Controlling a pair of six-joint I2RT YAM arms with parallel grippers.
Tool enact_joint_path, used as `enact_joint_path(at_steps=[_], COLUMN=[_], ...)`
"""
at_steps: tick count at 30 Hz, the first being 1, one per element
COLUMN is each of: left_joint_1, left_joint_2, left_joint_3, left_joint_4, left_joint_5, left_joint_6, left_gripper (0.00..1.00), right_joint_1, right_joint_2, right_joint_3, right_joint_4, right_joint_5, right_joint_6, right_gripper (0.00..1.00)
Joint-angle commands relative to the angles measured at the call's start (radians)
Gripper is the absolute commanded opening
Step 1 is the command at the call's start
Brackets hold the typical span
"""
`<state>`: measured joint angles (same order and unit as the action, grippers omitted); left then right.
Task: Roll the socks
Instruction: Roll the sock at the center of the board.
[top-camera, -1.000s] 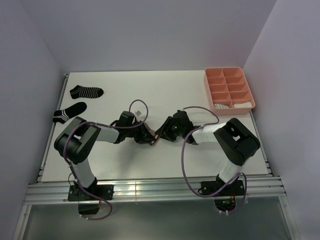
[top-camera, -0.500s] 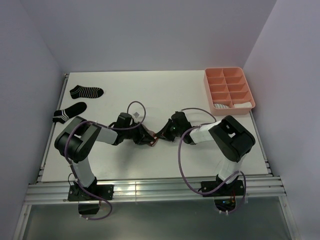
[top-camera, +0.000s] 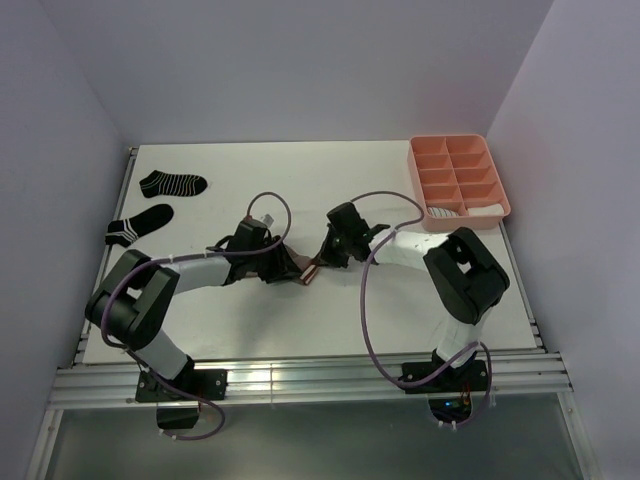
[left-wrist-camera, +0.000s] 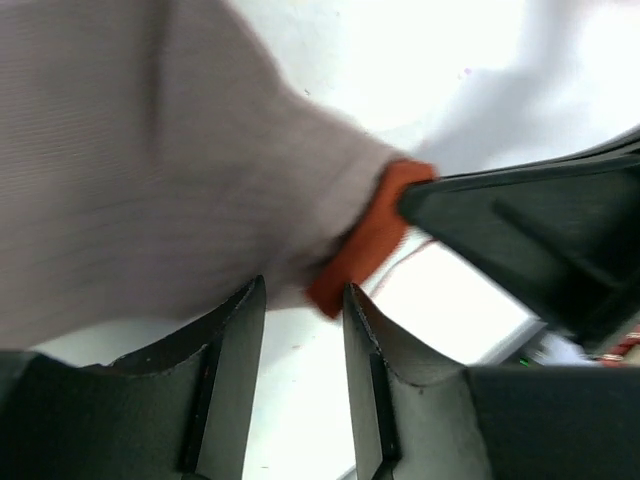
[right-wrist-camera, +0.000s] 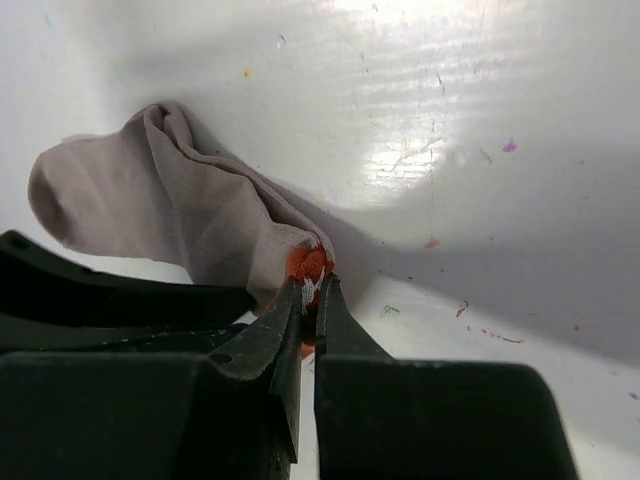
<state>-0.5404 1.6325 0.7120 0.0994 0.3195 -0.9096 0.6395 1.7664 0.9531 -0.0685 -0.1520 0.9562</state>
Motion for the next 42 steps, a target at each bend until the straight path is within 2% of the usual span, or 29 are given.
enact_joint_path(at_steps=[1, 5, 9, 10, 16, 21, 27, 35, 42], left_joint_1=[-0.015, -0.015, -0.041, -0.058, -0.282, -0.447, -0.572, -0.595, -0.595], left_joint_2=[-0.052, -0.068, -0.153, -0.169, -0.229, -0.145, 0.009, 0.098, 0.089], left_joint_3=[0.029, 0.011, -0.037, -0.037, 0.013, 0.081, 0.196, 0.26, 0.185], left_joint_4=[-0.153, -0.119, -0.032, -0.02, 0.019, 0.051, 0.025, -0.035, 0.016], left_joint_5=[-0.2, -0.26, -0.315, -0.371, -0.586, -0.723, -0.885, -1.005, -0.973], left_joint_6=[0.113, 0.118, 0.173, 0.19, 0.328, 0.399, 0.442, 0.425, 0.362], left_gripper=[0.43, 0.43, 0.44, 0.44, 0.46, 0.5, 0.53, 0.51, 0.49], right_joint_1=[-0.001, 0.002, 0.012, 0.015, 0.019, 0.019, 0.015, 0.017, 0.0], right_joint_2=[-0.013, 0.022, 0.071, 0.08, 0.143, 0.163, 0.182, 0.182, 0.18], right_joint_3=[0.099, 0.177, 0.258, 0.268, 0.303, 0.3, 0.306, 0.288, 0.256], right_joint_4=[-0.2, -0.309, -0.421, -0.435, -0.498, -0.505, -0.507, -0.485, -0.447], right_joint_5=[0.106, 0.135, 0.186, 0.183, 0.172, 0.158, 0.111, 0.071, 0.005], right_joint_6=[-0.102, -0.142, -0.171, -0.174, -0.171, -0.155, -0.16, -0.158, -0.139], right_gripper=[0.0, 0.0, 0.0, 0.0, 0.0, 0.0, 0.0, 0.0, 0.0])
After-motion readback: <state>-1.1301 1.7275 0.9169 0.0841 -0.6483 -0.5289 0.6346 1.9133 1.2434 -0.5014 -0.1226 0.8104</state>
